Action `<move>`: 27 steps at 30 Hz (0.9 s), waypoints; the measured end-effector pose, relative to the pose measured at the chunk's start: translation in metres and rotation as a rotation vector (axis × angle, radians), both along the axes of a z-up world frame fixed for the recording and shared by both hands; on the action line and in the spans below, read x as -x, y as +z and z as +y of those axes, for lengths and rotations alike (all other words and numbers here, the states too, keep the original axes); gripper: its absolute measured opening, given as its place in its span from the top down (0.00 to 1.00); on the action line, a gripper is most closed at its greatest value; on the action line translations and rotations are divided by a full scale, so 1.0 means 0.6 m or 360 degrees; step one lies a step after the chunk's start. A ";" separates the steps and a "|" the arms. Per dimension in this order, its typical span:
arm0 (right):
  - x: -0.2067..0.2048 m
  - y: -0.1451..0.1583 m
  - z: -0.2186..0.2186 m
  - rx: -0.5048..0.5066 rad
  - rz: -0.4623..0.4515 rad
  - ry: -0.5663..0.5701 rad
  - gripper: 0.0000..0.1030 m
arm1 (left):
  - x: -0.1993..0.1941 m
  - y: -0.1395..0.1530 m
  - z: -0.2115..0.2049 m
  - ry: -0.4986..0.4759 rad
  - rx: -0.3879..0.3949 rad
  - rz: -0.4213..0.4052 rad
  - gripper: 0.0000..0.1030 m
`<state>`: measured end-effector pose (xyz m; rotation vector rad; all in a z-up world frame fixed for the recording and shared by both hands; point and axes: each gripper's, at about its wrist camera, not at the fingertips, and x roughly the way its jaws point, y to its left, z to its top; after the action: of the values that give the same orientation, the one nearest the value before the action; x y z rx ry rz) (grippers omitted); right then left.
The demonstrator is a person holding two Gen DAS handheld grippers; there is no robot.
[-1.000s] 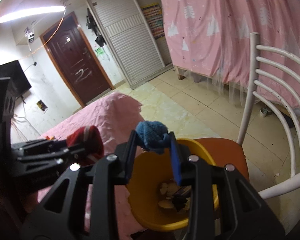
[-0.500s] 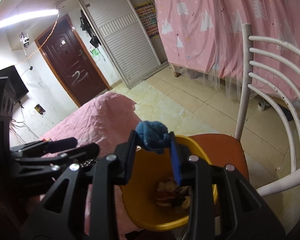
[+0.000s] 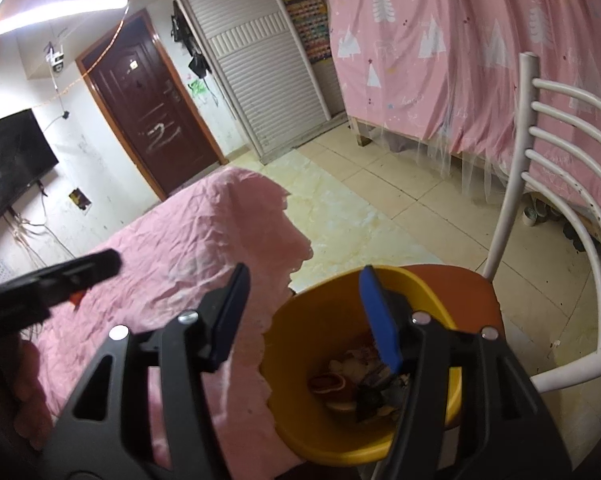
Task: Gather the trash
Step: 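Move both open tools back toward the orange box and thread spool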
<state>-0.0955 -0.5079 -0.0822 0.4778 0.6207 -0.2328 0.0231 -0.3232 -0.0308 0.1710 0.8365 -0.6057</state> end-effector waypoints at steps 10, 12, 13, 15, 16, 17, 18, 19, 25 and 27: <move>-0.078 0.046 0.098 0.0122 -0.0007 0.0169 0.41 | -0.055 0.027 0.127 0.0224 0.0039 -0.0081 0.36; -0.096 0.050 0.117 0.0140 0.0002 0.0202 0.41 | -0.068 0.028 0.157 0.0280 0.0028 -0.0103 0.36; -0.106 0.052 0.127 0.0148 0.0009 0.0224 0.39 | -0.075 0.028 0.172 0.0319 0.0016 -0.0115 0.36; -0.124 0.055 0.148 0.0163 0.0019 0.0259 0.37 | -0.086 0.025 0.193 0.0387 -0.0017 -0.0136 0.36; -0.139 0.056 0.161 0.0172 0.0026 0.0286 0.36 | -0.091 0.024 0.204 0.0421 -0.0038 -0.0147 0.36; -0.147 0.056 0.169 0.0176 0.0029 0.0304 0.36 | -0.099 0.023 0.219 0.0467 -0.0063 -0.0164 0.36; -0.157 0.057 0.178 0.0180 0.0032 0.0327 0.36 | -0.101 0.022 0.230 0.0493 -0.0079 -0.0175 0.36; -0.169 0.057 0.189 0.0186 0.0036 0.0352 0.36 | -0.107 0.019 0.242 0.0533 -0.0107 -0.0190 0.36; -0.236 0.063 0.265 0.0226 0.0060 0.0507 0.36 | -0.137 0.002 0.307 0.0652 -0.0174 -0.0180 0.36; -0.253 0.066 0.288 0.0238 0.0052 0.0556 0.36 | -0.146 -0.003 0.324 0.0683 -0.0191 -0.0167 0.36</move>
<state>0.0562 -0.3349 -0.0424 0.2161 0.7019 0.0451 0.1108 -0.1288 -0.0326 0.1252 0.7778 -0.1426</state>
